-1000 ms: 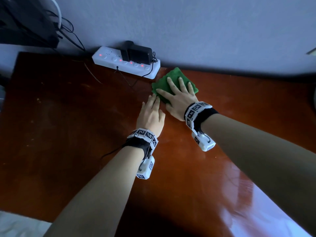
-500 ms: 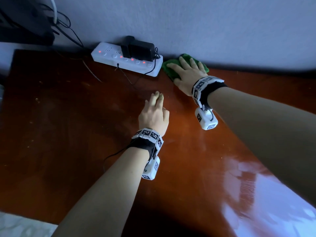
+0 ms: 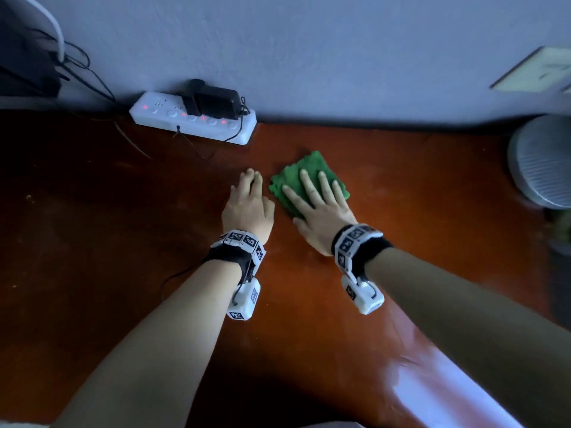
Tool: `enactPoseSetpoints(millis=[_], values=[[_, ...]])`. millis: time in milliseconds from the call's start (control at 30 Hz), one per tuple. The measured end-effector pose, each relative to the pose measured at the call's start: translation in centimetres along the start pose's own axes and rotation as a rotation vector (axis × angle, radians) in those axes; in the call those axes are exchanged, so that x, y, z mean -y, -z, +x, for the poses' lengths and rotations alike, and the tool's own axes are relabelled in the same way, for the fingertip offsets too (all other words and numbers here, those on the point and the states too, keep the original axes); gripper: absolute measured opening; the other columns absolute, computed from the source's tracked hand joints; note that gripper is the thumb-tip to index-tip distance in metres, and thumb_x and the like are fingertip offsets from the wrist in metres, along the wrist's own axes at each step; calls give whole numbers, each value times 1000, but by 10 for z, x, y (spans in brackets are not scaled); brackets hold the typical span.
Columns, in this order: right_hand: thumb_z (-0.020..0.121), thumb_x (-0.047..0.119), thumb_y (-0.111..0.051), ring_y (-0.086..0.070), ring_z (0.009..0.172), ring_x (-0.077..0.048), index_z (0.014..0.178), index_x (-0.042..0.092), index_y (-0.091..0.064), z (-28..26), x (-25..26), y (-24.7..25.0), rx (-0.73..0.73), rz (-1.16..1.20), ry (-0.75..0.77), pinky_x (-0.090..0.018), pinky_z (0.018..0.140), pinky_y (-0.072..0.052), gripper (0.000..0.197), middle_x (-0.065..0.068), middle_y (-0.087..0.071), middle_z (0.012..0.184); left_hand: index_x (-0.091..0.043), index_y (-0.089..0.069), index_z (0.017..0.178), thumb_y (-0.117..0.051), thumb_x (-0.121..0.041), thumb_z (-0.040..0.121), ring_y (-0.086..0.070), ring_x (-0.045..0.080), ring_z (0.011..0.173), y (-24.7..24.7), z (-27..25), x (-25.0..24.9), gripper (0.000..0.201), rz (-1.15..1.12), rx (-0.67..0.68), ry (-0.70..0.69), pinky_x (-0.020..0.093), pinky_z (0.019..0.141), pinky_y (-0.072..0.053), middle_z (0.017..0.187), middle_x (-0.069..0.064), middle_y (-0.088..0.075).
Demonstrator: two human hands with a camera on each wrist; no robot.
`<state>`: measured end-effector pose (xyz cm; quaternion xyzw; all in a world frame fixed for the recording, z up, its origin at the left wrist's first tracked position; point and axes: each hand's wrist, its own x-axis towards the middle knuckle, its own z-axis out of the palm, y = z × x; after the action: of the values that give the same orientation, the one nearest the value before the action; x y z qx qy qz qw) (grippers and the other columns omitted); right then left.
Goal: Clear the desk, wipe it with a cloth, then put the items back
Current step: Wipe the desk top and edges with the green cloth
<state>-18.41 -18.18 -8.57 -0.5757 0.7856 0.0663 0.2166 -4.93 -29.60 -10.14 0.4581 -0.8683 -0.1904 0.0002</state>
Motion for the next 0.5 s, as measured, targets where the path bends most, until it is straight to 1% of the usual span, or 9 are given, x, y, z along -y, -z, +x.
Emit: enactPoseSetpoints(millis=[67,100,167,267,333,367,433,467,500], values=[[101,51,-24,18,149,-31,151,45,17,-35,-17,-15,38,-31,18,-50,122,5,66,1,25,162,-7,-39,149,-44,-20,93,-31,28,145,-2,-3,-2,58,22,-8,-26,44,118,-30,159,7,-31],[101,51,-25,18,149,-30,151,46,18,-49,-31,-19,37,-25,-19,-48,122,5,66,3,25,162,-5,-36,151,-45,-20,94,-27,28,147,-2,-5,-4,59,38,3,-35,45,120,-25,160,9,-28],[101,50,-29,15,150,-30,151,47,14,-75,-67,-25,13,41,-210,-47,122,3,67,4,21,163,-5,-32,153,-44,-22,97,-20,28,149,-2,-9,-7,59,59,33,-33,45,122,-19,162,9,-23],[99,48,-35,8,151,-33,153,47,7,-116,-126,-28,-23,210,-557,-48,122,-1,68,3,16,164,-8,-32,153,-42,-24,99,-18,29,150,-3,-22,-12,57,68,68,-41,47,121,-18,163,8,-22],[99,47,-35,8,151,-34,153,47,5,-136,-146,-28,-3,308,-708,-50,122,-1,67,1,15,164,-13,-31,154,-42,-26,99,-16,30,150,-5,-38,-16,58,92,104,-72,48,121,-18,163,6,-20],[99,46,-34,8,150,-34,154,46,5,-141,-147,-27,10,338,-769,-51,121,-1,67,1,15,164,-15,-29,155,-42,-27,99,-16,30,151,-7,-50,-18,58,106,123,-94,49,121,-18,164,6,-19],[97,45,-33,8,150,-37,154,44,4,-137,-131,-26,8,378,-852,-53,121,0,68,-2,15,164,-20,-26,156,-42,-27,99,-14,29,151,-12,-76,-24,59,138,157,-125,50,121,-18,165,4,-16],[97,45,-33,8,149,-39,155,43,3,-131,-116,-25,-4,386,-852,-54,120,1,68,-3,15,164,-22,-24,157,-42,-28,99,-12,29,151,-15,-89,-27,60,151,170,-129,50,121,-17,165,3,-14],[96,45,-33,8,149,-40,155,42,3,-125,-99,-24,-12,380,-810,-56,119,1,69,-4,14,164,-24,-22,157,-42,-28,100,-10,28,152,-18,-101,-30,61,158,181,-124,50,122,-17,165,2,-12]])
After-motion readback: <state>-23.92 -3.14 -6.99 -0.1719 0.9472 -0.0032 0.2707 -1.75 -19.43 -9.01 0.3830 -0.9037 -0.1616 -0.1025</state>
